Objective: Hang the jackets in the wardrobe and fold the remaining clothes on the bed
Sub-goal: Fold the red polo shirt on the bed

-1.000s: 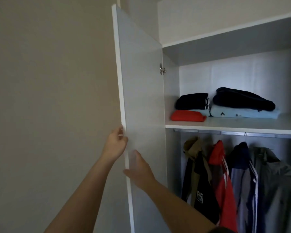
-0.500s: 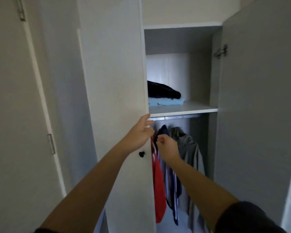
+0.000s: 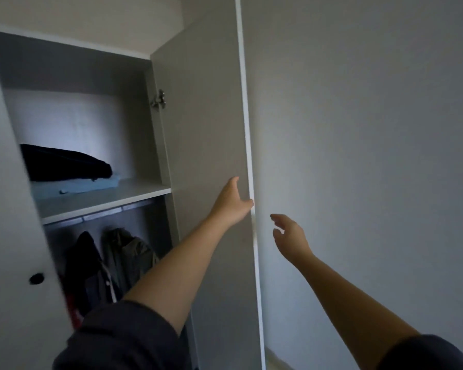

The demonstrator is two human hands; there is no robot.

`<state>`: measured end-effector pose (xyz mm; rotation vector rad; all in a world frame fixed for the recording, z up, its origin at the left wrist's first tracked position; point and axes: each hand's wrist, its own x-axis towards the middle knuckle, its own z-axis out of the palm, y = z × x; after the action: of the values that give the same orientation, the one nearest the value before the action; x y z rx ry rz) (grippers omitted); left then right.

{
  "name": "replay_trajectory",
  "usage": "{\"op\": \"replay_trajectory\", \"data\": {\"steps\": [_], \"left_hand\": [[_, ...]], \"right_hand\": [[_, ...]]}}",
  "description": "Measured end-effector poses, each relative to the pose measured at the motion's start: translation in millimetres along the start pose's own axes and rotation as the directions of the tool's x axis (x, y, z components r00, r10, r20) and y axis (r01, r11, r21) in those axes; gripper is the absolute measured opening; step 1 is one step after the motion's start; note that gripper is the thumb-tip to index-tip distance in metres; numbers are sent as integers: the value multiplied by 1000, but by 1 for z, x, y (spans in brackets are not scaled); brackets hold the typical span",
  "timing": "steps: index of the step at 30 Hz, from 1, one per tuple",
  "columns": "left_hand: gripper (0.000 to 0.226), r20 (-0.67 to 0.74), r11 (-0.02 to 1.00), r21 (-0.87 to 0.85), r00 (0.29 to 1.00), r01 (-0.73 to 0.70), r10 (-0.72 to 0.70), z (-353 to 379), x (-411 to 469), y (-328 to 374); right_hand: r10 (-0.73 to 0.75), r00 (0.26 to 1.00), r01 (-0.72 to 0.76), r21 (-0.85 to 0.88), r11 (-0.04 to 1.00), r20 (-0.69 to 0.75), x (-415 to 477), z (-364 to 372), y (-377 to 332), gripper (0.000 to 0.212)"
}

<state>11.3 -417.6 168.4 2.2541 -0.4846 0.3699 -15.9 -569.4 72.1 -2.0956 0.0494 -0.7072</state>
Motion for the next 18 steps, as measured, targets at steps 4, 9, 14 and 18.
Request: {"op": "replay_trajectory", "data": {"steps": [4,9,14,18], "left_hand": [[96,-20,973,41,973,229,-228,47,40,6],[101,-180,931,101,927,350,-329,59,65,-9],[94,-116,948,130,954,291,-276,41,48,-33],[74,-61,984,-13,982,177,-177,-18,5,-67]], "right_hand": [[-9,977,-3,57,998,212,21,22,24,57],[-205,937,140,235,962,282,41,46,37,63],[-220,826,189,113,975,519,37,63,53,65],[-310,755,303,111,946,579,13,106,26,26]]}}
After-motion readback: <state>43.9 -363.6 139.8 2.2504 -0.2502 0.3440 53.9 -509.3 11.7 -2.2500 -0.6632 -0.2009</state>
